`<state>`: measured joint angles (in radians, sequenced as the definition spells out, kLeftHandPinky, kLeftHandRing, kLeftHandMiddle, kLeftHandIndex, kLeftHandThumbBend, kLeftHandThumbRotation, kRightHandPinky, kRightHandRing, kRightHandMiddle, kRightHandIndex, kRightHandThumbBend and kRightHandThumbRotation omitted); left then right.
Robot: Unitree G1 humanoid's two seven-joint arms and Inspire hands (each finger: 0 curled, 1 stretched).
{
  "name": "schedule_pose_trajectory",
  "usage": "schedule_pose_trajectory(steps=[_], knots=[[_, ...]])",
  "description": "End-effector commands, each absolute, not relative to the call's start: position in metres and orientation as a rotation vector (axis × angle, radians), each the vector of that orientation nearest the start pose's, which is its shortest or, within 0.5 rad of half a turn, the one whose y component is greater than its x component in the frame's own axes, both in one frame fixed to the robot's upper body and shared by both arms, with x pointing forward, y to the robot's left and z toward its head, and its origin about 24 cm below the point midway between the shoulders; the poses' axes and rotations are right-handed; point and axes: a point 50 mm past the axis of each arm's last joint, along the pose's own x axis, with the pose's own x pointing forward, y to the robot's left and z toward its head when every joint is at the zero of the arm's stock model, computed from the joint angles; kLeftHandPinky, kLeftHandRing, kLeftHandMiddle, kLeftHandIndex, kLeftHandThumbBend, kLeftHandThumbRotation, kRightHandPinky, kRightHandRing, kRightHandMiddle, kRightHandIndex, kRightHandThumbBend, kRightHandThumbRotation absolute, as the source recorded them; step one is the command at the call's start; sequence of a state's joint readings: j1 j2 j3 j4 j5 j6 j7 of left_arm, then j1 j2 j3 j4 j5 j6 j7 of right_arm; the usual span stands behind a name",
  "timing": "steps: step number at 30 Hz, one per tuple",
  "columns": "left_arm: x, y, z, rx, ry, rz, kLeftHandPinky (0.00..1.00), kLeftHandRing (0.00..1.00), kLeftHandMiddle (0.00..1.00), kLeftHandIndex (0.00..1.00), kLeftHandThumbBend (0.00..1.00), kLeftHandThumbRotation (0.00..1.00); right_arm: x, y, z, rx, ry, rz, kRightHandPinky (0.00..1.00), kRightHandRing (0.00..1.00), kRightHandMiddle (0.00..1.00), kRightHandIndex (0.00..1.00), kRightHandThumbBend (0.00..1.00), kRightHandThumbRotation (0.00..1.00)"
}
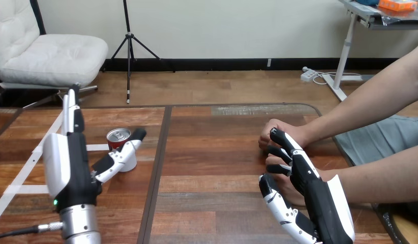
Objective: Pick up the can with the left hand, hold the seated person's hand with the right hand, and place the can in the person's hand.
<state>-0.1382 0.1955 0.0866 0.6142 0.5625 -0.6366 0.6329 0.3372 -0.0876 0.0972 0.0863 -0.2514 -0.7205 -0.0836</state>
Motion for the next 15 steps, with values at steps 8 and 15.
schedule_pose_trajectory(steps=[8, 15], knots=[[0.2747, 0.2075, 0.0255, 0.664, -0.355, 0.364, 0.83, 0.94, 1.00, 1.00, 0.89, 0.52, 0.1796, -0.1478, 0.0368, -0.277, -0.401, 0.086, 0.73, 0.87, 0.92, 0.91, 0.37, 0.55], [0.2776, 0.2080, 0.0256, 0.675, -0.343, 0.361, 0.85, 0.95, 1.00, 1.00, 0.90, 0.54, 0.1798, -0.1480, 0.0367, -0.279, -0.399, 0.086, 0.74, 0.87, 0.92, 0.91, 0.37, 0.55]])
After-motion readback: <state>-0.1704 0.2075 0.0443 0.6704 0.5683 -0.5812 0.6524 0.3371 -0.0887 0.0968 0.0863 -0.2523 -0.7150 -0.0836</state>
